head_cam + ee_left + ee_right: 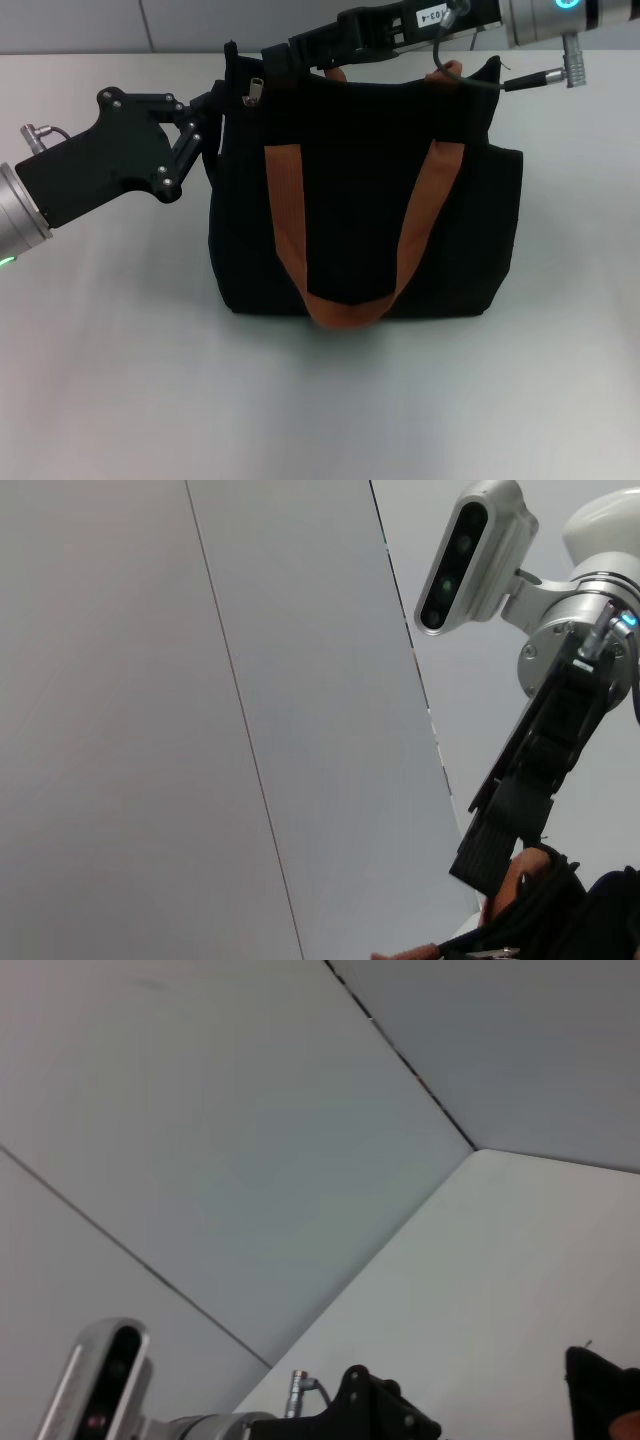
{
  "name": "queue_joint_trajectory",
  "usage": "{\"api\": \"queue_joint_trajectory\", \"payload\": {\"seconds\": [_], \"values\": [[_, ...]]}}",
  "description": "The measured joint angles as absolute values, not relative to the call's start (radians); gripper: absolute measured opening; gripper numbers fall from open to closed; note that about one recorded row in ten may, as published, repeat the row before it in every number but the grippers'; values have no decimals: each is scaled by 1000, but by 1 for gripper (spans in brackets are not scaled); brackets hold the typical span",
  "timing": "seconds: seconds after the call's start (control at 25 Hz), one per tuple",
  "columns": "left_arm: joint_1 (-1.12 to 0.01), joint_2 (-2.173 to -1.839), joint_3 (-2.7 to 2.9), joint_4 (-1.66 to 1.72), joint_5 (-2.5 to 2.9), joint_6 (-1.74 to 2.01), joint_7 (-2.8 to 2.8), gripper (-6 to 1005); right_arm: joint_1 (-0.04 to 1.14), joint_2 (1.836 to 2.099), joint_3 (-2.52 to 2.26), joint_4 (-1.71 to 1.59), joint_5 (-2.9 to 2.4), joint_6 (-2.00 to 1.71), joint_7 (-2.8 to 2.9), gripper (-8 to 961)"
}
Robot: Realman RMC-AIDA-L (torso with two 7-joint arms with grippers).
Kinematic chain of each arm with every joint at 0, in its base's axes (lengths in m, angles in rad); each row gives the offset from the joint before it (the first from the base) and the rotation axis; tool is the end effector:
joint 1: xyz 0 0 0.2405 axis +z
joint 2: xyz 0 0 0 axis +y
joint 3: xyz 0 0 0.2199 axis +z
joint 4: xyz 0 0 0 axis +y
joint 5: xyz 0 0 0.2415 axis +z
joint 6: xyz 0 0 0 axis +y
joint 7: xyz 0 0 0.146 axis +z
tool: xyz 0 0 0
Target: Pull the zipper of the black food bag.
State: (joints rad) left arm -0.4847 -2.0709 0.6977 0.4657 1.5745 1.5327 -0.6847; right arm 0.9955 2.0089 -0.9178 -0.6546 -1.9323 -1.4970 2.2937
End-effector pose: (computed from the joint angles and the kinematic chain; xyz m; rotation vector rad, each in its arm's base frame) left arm -0.2533 0.3400 0.0211 -2.3332 0.0105 -0.8889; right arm 0.0687 0.4226 0.0131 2.7721 -1.1868 -0.6237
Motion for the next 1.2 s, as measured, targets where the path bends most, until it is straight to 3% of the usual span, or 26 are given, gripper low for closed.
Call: {"api": "queue_joint_trajectory", "payload": {"seconds": [0.4,0.76,1.2], "values": [[-485,-2071,699,465,1574,1531,-684,21,999,2014,-937,-637,-1933,-1434,2313,375],[-485,-2071,702,465,1574,1531,-684,21,1003,2038,-937,-618,-1933,-1393,2316,375],[-485,-2071,703,462,1574,1533,-684,21,1023,2049,-937,-579,-1933,-1344,2316,375]]}}
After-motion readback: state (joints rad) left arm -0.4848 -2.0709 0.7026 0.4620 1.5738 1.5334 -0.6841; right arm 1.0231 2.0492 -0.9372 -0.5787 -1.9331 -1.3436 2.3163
